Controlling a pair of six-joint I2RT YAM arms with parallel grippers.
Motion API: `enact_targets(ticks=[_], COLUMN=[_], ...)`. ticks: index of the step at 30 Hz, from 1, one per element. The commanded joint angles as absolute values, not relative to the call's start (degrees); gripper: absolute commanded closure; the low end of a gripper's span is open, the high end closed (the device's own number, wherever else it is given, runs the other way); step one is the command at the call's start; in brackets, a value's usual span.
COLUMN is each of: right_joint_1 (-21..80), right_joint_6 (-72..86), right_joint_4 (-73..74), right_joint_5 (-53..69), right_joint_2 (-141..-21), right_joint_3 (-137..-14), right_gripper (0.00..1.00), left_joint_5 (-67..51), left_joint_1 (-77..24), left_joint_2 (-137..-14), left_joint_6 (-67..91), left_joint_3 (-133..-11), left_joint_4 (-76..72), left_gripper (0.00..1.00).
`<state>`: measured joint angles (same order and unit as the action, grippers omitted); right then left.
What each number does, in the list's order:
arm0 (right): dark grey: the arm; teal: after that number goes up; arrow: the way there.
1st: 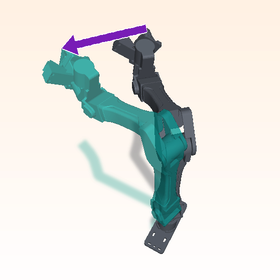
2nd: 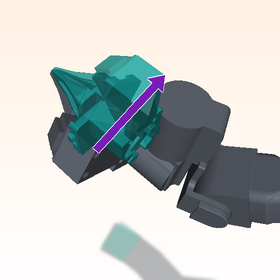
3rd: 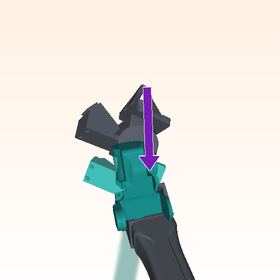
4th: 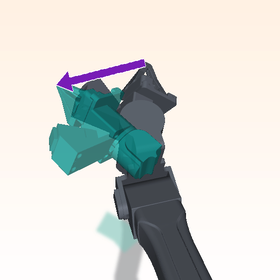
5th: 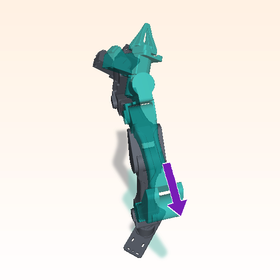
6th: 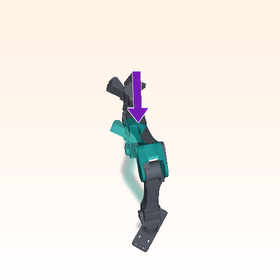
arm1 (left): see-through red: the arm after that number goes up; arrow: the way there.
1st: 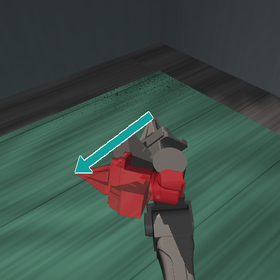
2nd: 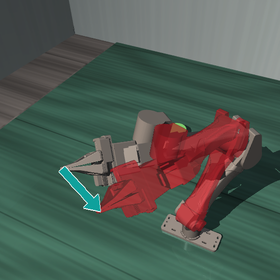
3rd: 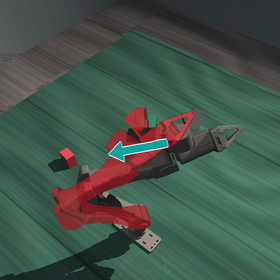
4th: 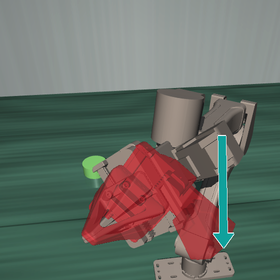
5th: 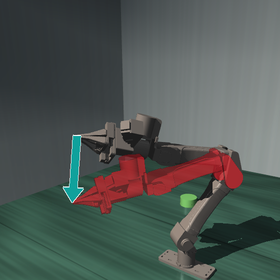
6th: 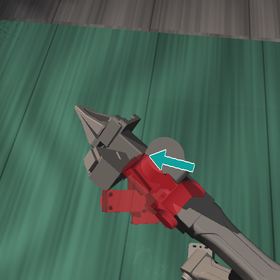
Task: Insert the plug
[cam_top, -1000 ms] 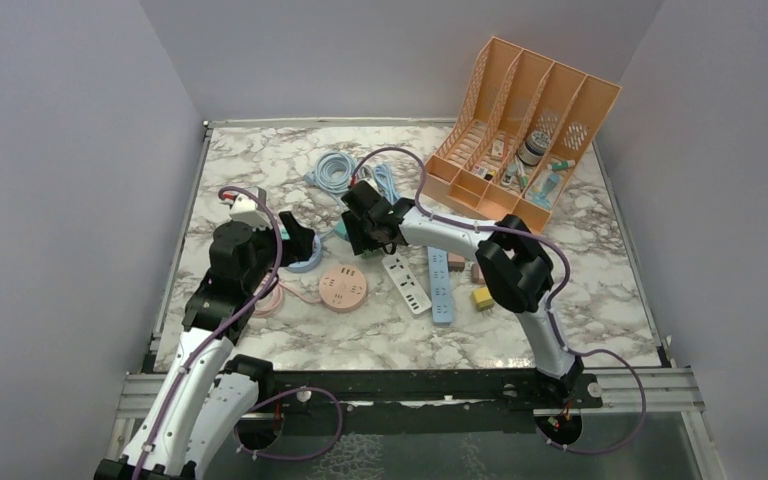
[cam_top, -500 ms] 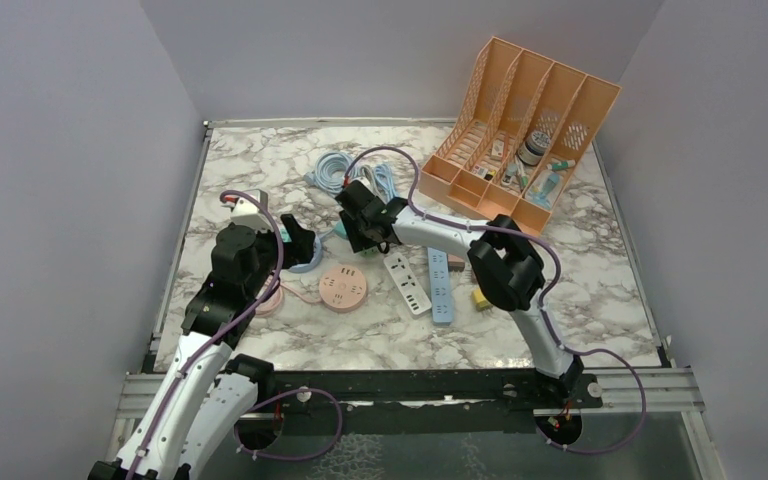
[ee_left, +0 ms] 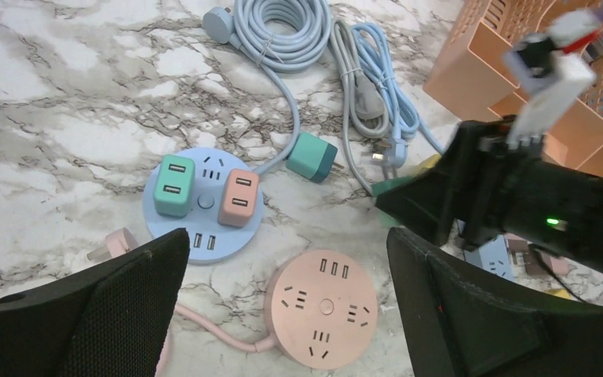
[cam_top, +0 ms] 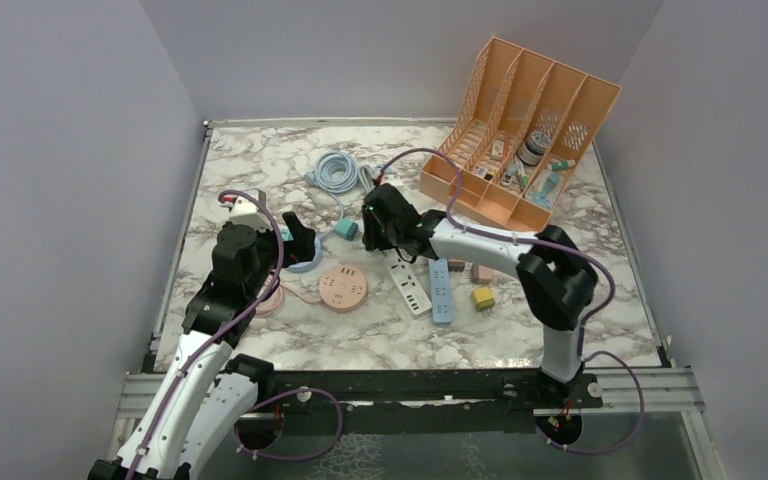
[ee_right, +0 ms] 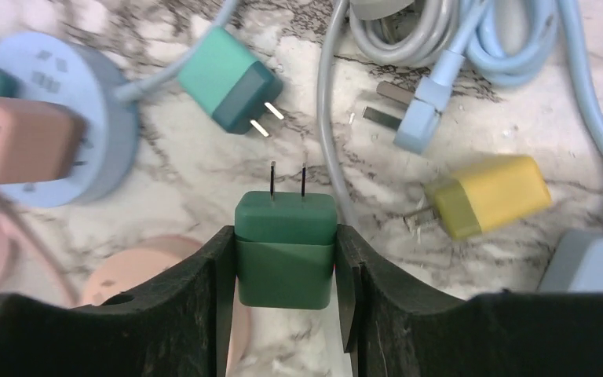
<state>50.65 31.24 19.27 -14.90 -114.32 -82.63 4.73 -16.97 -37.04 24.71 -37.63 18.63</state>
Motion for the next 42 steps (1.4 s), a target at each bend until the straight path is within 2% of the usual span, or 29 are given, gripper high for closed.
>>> enact_targets(ticks=[1, 8, 12, 16, 23, 27, 31, 42], right_joint_1=[50.7, 50.7, 50.7, 50.7, 50.7, 50.7, 50.7, 50.7], right_joint_6=[43.8, 66.9, 79.5, 91.5, 99.3, 103.2, 106.0, 109.9], right_joint_4=[5.0, -3.4, -3.8, -10.6, -13.0, -13.7, -12.7, -12.8], right_joint_5=[-12.9, -8.0, -6.0, -2.7, -2.8, -2.1, -1.6, 0.2], right_joint_2=[-102.8, -93.2, -90.9, -90.3, -89.7, -89.1, -88.1, -86.8], right_joint_3=[-73.4, -59.2, -55.6, -49.8, -48.1, -46.6, -45.4, -43.4], right_gripper=[0.61, 0.61, 0.6, 0.6, 0.6, 0.61, 0.61, 0.62], left_joint_5=[5.9, -11.5, -19.4, -26.0, -21.4, -14.4, -12.2, -12.1], left_joint_1=[-16.7, -16.7, -16.7, -17.6, -23.6, -26.7, -28.3, -32.0], left_joint_2=[-35.7, -36.5, -39.6, -44.2, -46.8, -46.5, -46.5, -52.0], left_joint_6=[24.1, 26.4, 28.1, 27.7, 28.3, 31.6, 34.2, 38.7], left_joint_3=[-37.5, -34.5, -33.8, -34.3, -33.7, -31.4, -28.8, -27.6], left_joint_4=[17.6, 8.2, 4.5, 2.6, 1.1, 0.0, -2.4, -7.8], left_gripper=[0.01, 0.02, 0.04, 0.11, 0.15, 0.2, 0.26, 0.26])
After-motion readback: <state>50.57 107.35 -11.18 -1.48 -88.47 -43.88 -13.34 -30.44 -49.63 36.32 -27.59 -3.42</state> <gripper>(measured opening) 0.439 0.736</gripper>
